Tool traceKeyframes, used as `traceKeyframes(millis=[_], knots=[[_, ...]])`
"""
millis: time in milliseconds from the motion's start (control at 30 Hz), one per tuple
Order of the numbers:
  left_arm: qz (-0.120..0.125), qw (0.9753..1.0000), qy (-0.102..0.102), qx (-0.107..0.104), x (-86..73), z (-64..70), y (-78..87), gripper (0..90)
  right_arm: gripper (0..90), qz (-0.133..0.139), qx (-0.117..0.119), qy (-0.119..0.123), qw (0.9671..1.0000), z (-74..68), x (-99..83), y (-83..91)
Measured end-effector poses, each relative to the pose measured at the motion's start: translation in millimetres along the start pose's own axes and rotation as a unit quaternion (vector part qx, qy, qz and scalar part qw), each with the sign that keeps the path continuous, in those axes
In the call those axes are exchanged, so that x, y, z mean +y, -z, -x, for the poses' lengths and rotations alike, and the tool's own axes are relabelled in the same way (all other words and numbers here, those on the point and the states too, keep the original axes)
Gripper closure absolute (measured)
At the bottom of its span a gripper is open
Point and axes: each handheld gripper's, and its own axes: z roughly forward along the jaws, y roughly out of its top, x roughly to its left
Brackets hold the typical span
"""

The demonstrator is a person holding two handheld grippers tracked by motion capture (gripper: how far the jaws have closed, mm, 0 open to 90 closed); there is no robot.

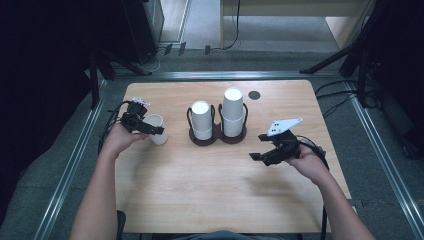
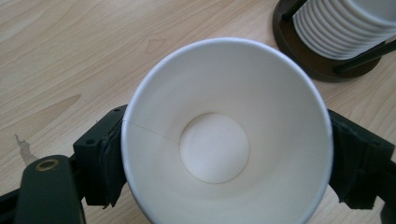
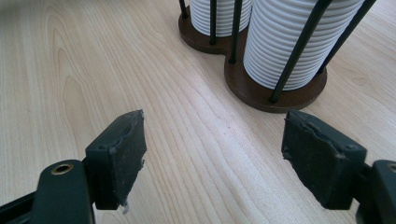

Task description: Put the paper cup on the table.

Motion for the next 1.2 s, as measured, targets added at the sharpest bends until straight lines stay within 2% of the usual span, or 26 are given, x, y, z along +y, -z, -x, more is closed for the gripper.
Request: traceKeyframes(millis=[267,367,767,1033,1200], knots=[[0.012,0.9999,-0.001,-0.006,0.9,1.6,6.9,14.0,22.2,0.0,0.0,0.0,1.0,0.2,0.0,0.0],[0.01,0.9999,0.003,-0.003,1.7,2.0,9.1,14.0,22.2,0.0,0.0,0.0,1.0,0.3,-0.1,0.2],[0.03,0.9993,0.014,-0.016,3.3,3.4,19.5,13.6,22.2,-0.003,-0.004,0.004,1.0,0.3,-0.8,0.0],[0.054,0.998,0.025,-0.022,3.4,0.6,31.8,13.7,22.2,-0.005,-0.003,0.003,1.0,-0.8,-0.5,-0.3],[0.065,0.9974,0.022,-0.022,5.5,3.0,40.2,13.7,22.2,-0.005,-0.002,0.003,1.0,-0.6,-0.7,-0.6]])
